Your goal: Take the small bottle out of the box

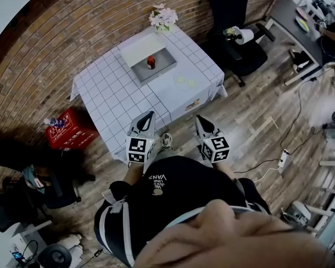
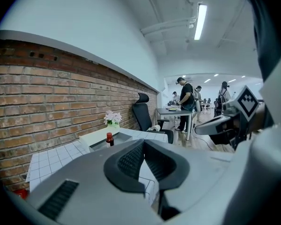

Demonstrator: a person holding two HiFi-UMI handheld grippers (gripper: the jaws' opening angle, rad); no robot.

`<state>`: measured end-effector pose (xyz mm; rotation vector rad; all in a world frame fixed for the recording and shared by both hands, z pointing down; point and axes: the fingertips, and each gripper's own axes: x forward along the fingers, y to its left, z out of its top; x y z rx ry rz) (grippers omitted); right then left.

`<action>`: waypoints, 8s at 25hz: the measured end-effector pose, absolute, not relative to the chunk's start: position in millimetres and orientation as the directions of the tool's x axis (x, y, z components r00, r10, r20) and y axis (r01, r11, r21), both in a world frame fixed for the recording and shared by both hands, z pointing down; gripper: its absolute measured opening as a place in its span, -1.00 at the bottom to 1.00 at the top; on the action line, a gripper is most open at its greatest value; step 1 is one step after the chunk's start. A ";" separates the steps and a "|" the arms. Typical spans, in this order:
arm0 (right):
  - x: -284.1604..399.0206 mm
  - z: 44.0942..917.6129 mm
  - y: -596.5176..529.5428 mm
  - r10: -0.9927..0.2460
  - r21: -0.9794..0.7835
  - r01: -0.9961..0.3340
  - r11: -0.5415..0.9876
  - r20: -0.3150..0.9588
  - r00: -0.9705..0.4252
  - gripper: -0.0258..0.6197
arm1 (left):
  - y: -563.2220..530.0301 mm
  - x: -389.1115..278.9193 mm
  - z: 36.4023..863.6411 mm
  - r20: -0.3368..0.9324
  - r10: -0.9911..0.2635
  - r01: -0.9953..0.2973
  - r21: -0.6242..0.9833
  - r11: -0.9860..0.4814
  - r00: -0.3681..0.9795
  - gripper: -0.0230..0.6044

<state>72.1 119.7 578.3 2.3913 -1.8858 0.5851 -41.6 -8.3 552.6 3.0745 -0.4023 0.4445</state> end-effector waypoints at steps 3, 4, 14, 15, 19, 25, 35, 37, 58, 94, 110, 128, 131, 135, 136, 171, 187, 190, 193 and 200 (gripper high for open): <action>87.4 579.3 108.4 -0.926 -0.197 -0.940 -0.280 0.315 0.210 -0.91 | -20.2 -23.5 553.4 0.283 -0.226 -0.229 -0.024 -0.973 0.932 -0.89; 92.4 579.0 103.2 -0.925 -0.197 -0.938 -0.285 0.313 0.215 -0.91 | -24.9 -18.0 553.5 0.284 -0.219 -0.222 -0.023 -0.975 0.934 -0.89; 123.2 578.8 33.3 -0.921 -0.194 -0.936 -0.293 0.319 0.222 -0.91 | -84.3 11.5 558.6 0.298 -0.186 -0.193 -0.005 -0.981 0.936 -0.89; 124.4 578.9 26.0 -0.922 -0.194 -0.936 -0.292 0.318 0.222 -0.91 | -90.3 12.4 559.2 0.298 -0.185 -0.194 -0.002 -0.981 0.936 -0.89; 127.4 578.1 -0.1 -0.925 -0.188 -0.940 -0.285 0.313 0.218 -0.91 | -112.9 13.3 560.1 0.297 -0.187 -0.197 0.004 -0.980 0.936 -0.89; 127.7 578.5 -31.0 -0.926 -0.194 -0.942 -0.275 0.315 0.206 -0.91 | -140.3 7.9 561.0 0.293 -0.209 -0.219 0.003 -0.976 0.933 -0.89; 141.7 577.9 -70.7 -0.946 -0.195 -0.964 -0.182 0.301 0.117 -0.91 | -160.0 13.8 568.6 0.303 -0.284 -0.299 0.005 -0.954 0.910 -0.89; 146.7 578.4 -80.8 -0.952 -0.192 -0.972 -0.137 0.297 0.076 -0.91 | -163.9 14.8 567.2 0.306 -0.318 -0.337 0.009 -0.942 0.897 -0.89; 175.7 596.6 -202.5 -0.896 -0.139 -0.965 0.221 0.361 -0.257 -0.90 | -197.1 17.2 568.8 0.315 -0.570 -0.614 0.057 -0.787 0.759 -0.89; 150.7 712.2 -287.7 -0.591 -0.026 -0.866 0.499 0.720 -0.363 -0.13 | -182.3 -49.6 594.9 0.373 -0.807 -0.884 0.094 -0.459 0.458 -0.89; 146.9 720.7 -291.1 -0.586 0.000 -0.854 0.520 0.727 -0.357 -0.25 | -174.4 -57.2 593.4 0.381 -0.816 -0.894 0.079 -0.441 0.436 -0.89; 173.4 681.0 -278.7 -0.687 -0.038 -0.908 0.418 0.641 -0.343 -0.25 | -181.2 -39.0 590.2 0.370 -0.769 -0.843 0.085 -0.531 0.522 -0.89; 180.6 670.5 -274.1 -0.710 -0.043 -0.919 0.392 0.621 -0.331 -0.25 | -183.8 -31.6 590.0 0.364 -0.751 -0.823 0.090 -0.561 0.551 -0.89; 192.3 657.6 -265.4 -0.739 -0.043 -0.937 0.346 0.603 -0.300 -0.25 | -187.4 -22.8 589.7 0.358 -0.720 -0.791 0.093 -0.605 0.594 -0.89; 194.8 654.4 -263.1 -0.746 -0.043 -0.942 0.334 0.599 -0.292 -0.25 | -188.8 -20.9 589.2 0.357 -0.712 -0.782 0.094 -0.616 0.604 -0.89; 198.8 621.8 -131.0 -0.847 -0.052 -0.992 -0.116 0.526 0.071 -0.25 | -180.5 -12.6 595.6 0.339 -0.351 -0.403 0.097 -0.910 0.873 -0.89; 178.4 626.1 -46.2 -0.821 -0.061 -0.968 -0.242 0.545 0.171 -0.25 | -148.7 -1.0 601.2 0.333 -0.222 -0.272 0.110 -0.956 0.916 -0.89; 177.5 623.0 -34.6 -0.828 -0.068 -0.967 -0.245 0.533 0.172 -0.25 | -142.2 5.8 598.5 0.329 -0.221 -0.270 0.110 -0.957 0.918 -0.89; 178.0 619.9 -20.7 -0.832 -0.068 -0.967 -0.247 0.526 0.176 -0.25 | -133.4 10.7 595.8 0.325 -0.226 -0.276 0.115 -0.954 0.918 -0.89; 171.7 612.7 10.9 -0.834 -0.082 -0.967 -0.240 0.528 0.162 -0.25 | -109.1 10.5 593.3 0.331 -0.238 -0.287 0.109 -0.952 0.913 -0.89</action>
